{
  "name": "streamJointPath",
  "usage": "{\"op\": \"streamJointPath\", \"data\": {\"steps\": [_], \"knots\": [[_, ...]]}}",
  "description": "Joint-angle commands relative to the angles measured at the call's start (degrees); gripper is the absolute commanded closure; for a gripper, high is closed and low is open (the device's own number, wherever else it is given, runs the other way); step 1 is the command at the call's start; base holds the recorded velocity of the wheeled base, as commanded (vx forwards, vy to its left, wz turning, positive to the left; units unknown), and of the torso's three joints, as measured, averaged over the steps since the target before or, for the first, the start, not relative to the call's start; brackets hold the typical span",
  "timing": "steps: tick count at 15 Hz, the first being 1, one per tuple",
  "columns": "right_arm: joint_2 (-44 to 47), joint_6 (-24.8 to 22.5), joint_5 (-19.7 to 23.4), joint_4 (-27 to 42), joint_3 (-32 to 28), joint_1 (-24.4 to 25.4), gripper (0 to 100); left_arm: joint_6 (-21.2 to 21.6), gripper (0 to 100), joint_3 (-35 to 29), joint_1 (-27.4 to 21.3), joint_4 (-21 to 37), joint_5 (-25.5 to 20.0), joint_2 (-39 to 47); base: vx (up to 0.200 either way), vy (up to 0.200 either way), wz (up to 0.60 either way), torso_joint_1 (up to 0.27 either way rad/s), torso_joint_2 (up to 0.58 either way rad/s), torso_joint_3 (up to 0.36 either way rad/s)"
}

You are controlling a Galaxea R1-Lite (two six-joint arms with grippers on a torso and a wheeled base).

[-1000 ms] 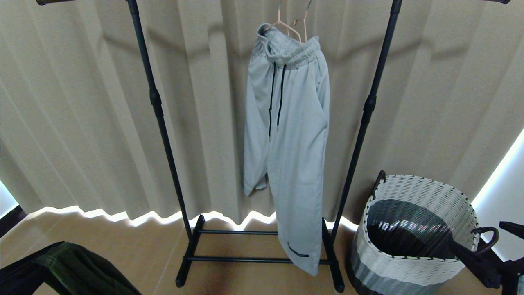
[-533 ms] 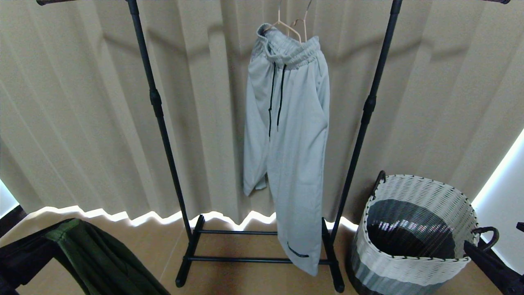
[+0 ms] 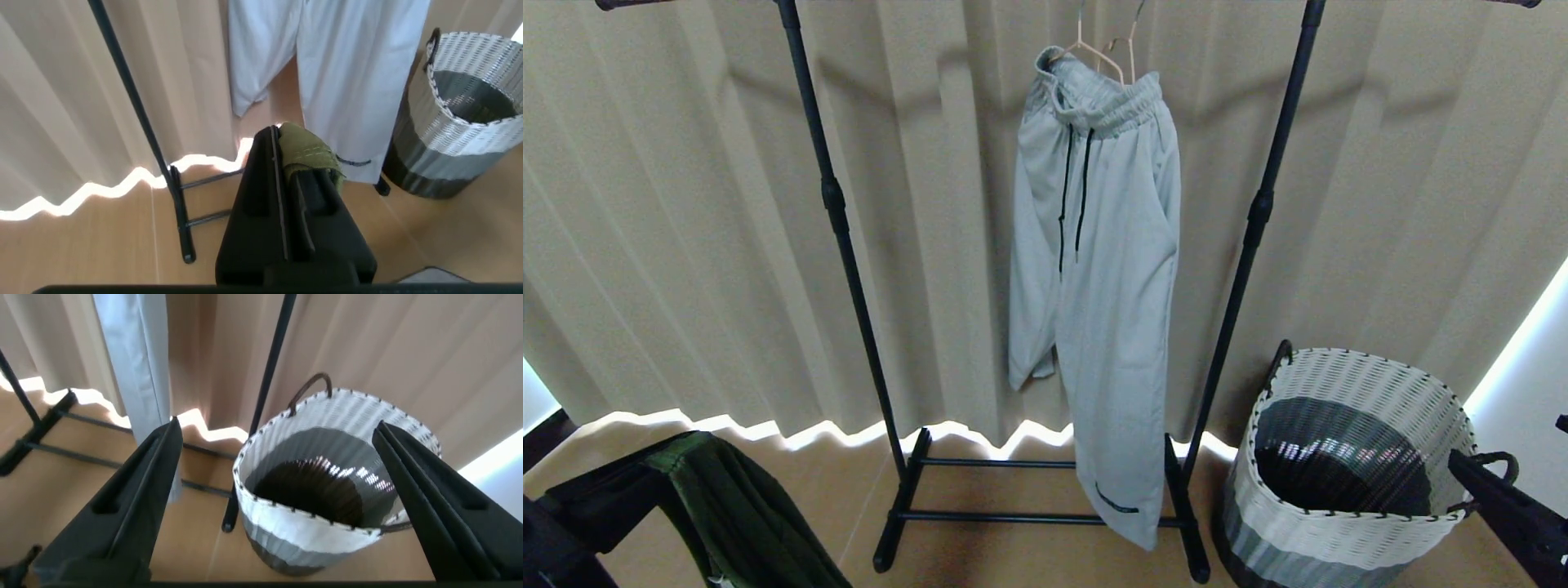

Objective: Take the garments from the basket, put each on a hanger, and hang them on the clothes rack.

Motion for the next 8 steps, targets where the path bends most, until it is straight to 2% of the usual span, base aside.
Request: {"op": "streamJointPath", "data": {"steps": [1, 3, 8], "knots": [[0.8, 0.0, 0.1, 0.0, 0.6, -0.1, 0, 0.0, 100, -0.6, 0.1, -0.6, 0.0, 0.4, 0.000, 0.000, 0.00, 0.012, -0.09, -0.090], [1.5, 0.0, 0.1, -0.3, 0.6, -0.1, 0, 0.0, 100, -0.2, 0.1, -0.6, 0.0, 0.5, 0.000, 0.000, 0.00, 0.024, -0.15, -0.256], [1.6, 0.0, 0.1, -0.3, 0.7, -0.1, 0, 0.1, 100, 0.0, 0.1, -0.6, 0.0, 0.2, 0.000, 0.000, 0.00, 0.072, -0.48, -0.350]]}}
